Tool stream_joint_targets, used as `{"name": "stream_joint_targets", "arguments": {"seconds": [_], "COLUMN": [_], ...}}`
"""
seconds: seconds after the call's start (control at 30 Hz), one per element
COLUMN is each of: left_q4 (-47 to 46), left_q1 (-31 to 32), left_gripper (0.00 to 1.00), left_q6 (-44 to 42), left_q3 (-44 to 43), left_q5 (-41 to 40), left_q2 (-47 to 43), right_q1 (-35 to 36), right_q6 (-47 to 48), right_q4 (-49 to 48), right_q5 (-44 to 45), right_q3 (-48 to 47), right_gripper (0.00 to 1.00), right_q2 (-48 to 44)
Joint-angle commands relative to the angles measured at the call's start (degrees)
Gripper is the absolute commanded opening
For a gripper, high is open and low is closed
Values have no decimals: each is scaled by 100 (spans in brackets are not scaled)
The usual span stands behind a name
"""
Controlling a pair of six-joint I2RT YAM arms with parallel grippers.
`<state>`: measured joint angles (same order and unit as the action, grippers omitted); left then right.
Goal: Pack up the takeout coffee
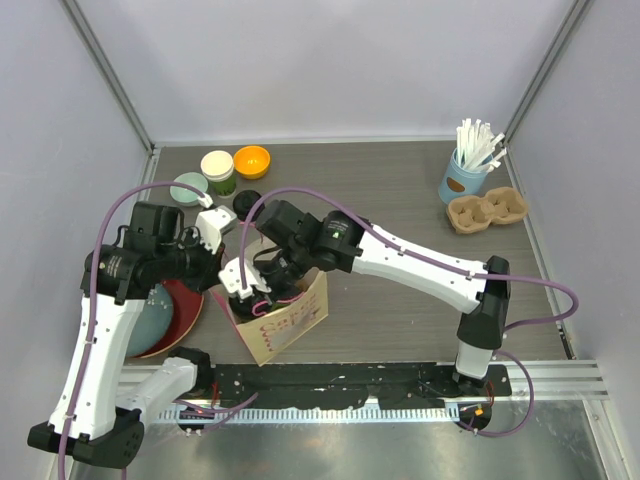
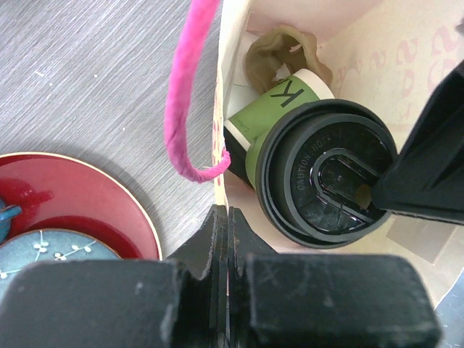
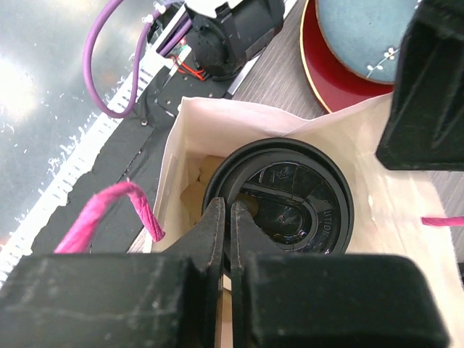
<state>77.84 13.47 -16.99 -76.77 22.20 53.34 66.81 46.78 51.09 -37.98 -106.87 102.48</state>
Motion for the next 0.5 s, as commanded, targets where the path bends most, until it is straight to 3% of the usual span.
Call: {"name": "stream_joint_targets", "arguments": {"seconds": [0.0, 0.47], "left_q4": [73, 3], "left_q1": [-3, -3], "left_gripper": [0, 0], "left_q6": [-50, 29], "left_q3": [-101, -127], "left_q5": [223, 479], "left_q2": [-61, -34], "right_q1": [34, 43], "right_q6": [217, 393], "right_q4": [6, 226], "right_q5": [18, 238], "right_q3": [158, 148], "right_gripper": [1, 1], "right_q2": [43, 949]}}
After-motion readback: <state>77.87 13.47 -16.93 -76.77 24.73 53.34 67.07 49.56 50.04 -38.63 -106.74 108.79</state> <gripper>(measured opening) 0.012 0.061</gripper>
